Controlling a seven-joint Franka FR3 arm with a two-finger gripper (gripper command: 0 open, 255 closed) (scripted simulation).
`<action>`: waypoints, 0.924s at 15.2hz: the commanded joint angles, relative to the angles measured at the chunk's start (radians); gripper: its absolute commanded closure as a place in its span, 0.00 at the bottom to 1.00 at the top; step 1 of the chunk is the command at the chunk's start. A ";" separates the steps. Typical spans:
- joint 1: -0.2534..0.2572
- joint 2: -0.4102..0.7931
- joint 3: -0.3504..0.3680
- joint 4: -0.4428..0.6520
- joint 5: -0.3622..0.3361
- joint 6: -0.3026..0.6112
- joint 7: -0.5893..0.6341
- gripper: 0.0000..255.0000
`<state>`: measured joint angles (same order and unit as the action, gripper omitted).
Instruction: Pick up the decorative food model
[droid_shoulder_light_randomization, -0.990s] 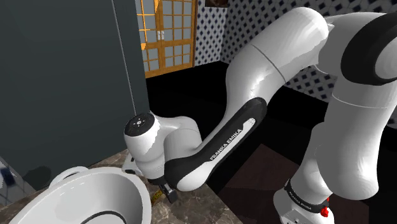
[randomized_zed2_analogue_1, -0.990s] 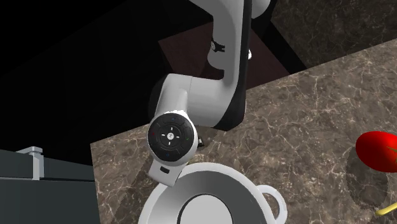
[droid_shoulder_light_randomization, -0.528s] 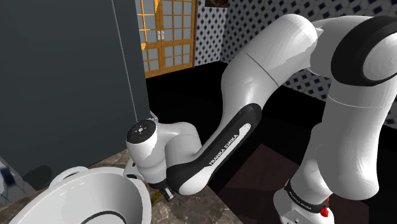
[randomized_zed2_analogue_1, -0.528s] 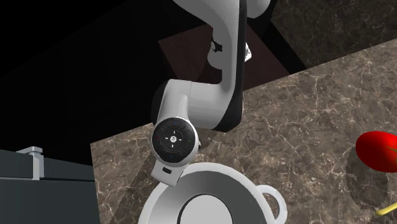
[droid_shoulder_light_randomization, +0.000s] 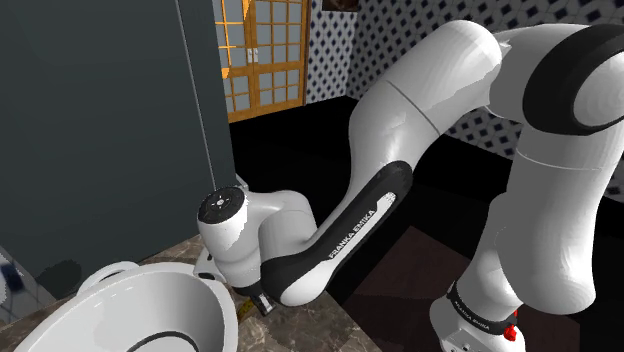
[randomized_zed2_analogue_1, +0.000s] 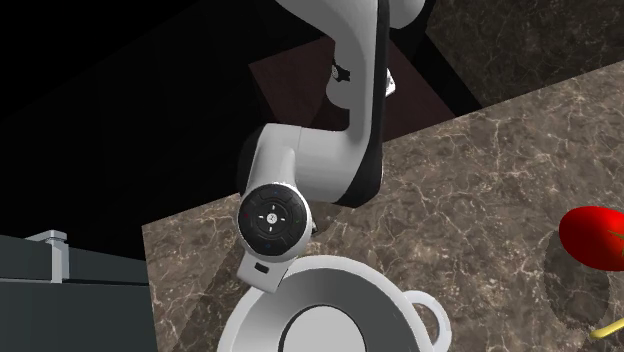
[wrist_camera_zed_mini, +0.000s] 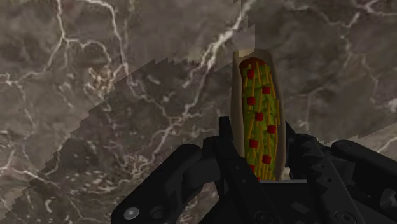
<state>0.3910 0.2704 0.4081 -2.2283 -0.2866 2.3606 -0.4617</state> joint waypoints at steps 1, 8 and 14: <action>-0.003 -0.016 0.005 0.001 0.012 -0.015 -0.009 1.00; -0.016 -0.090 0.023 0.016 0.067 -0.093 -0.052 1.00; -0.022 -0.147 0.033 0.037 0.108 -0.163 -0.085 1.00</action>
<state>0.3707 0.1325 0.4401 -2.1916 -0.1852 2.2064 -0.5406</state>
